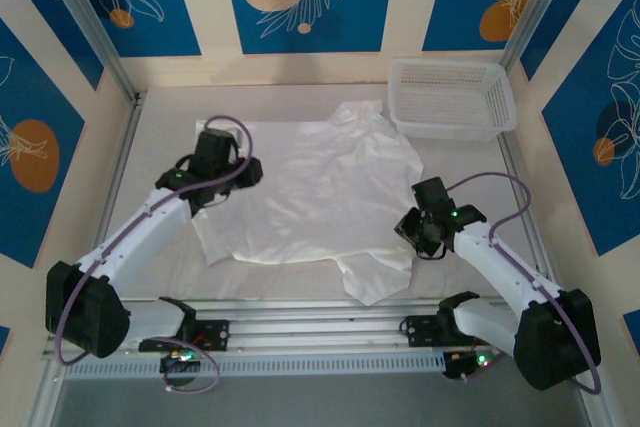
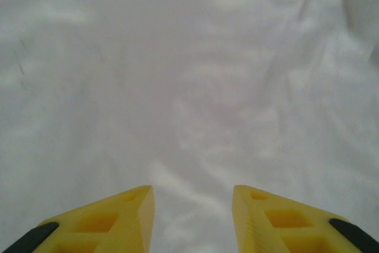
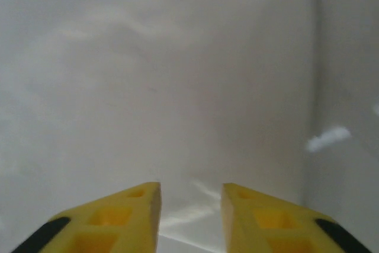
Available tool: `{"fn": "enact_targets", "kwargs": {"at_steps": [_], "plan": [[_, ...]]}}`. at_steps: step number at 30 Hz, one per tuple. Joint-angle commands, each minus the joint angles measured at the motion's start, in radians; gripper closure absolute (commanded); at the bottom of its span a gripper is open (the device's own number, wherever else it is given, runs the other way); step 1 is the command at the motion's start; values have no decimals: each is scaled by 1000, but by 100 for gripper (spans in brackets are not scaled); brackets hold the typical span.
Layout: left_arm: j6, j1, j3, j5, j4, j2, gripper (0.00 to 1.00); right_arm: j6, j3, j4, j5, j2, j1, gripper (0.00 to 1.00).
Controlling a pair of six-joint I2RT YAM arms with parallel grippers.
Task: Fold the inside-out t-shirt
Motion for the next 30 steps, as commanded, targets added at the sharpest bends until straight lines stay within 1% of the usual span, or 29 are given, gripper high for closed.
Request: {"fn": "enact_targets", "kwargs": {"at_steps": [1,3,4,6,7,8,11,13,15,17,19,22,24,25,26,27,28,30], "plan": [[46,-99,-37,-49,-35,5,60,33,-7,-148,57,50,40,58],[43,-154,-44,-64,-34,25,59,33,-15,-136,71,85,55,56],[38,-172,-46,-73,-35,36,59,32,-14,-126,62,96,61,58],[25,-194,-47,-79,-33,57,59,38,-3,-112,41,101,83,71],[19,-199,-46,-80,-31,65,59,47,3,-111,40,95,98,75],[15,-201,-44,-82,-29,74,59,59,13,-116,38,87,116,78],[16,-203,-41,-86,-20,90,59,88,32,-79,42,86,166,81],[22,-203,-33,-90,-19,104,59,104,25,-8,9,131,170,82],[29,-204,-20,-92,-29,119,59,125,42,51,-13,214,171,85],[30,-203,-15,-95,-33,126,59,126,83,101,-2,291,174,88],[30,-204,-19,-101,-28,129,59,132,135,129,13,363,170,93],[32,-204,-23,-103,-32,134,58,126,192,176,18,450,145,94],[12,-204,-29,-125,-46,128,58,127,207,197,15,497,106,90],[-3,-202,-32,-145,-57,122,58,122,213,209,10,510,86,90],[-25,-201,-37,-173,-70,112,57,105,218,222,4,521,64,89],[-49,-197,-43,-204,-83,102,54,95,226,219,-3,524,44,89],[-65,-192,-49,-225,-91,91,52,82,232,214,-13,520,28,89],[-84,-167,-59,-256,-118,73,52,47,243,193,-28,477,9,86]]}}
